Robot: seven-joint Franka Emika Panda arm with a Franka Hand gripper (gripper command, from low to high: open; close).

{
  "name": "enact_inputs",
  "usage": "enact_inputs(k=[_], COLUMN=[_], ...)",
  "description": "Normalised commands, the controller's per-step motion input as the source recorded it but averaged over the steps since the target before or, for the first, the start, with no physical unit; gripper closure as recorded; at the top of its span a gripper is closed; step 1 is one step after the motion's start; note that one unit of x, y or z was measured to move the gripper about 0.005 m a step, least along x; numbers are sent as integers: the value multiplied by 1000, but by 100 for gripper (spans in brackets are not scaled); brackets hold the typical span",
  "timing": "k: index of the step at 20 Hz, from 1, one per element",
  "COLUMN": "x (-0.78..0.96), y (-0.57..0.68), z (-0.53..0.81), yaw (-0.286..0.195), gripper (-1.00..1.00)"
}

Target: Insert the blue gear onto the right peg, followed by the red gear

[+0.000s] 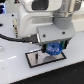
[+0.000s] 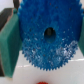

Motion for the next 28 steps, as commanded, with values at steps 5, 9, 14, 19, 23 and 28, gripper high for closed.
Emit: enact_inputs(k=[5, 9, 14, 19, 23, 28], x=[51, 86, 159, 206, 198, 146], y=[75, -28, -89, -131, -106, -24], z=[375, 183, 1, -131, -151, -231], yaw=[0, 0, 0, 0, 0, 0], gripper=[100, 100, 100, 100, 100, 100])
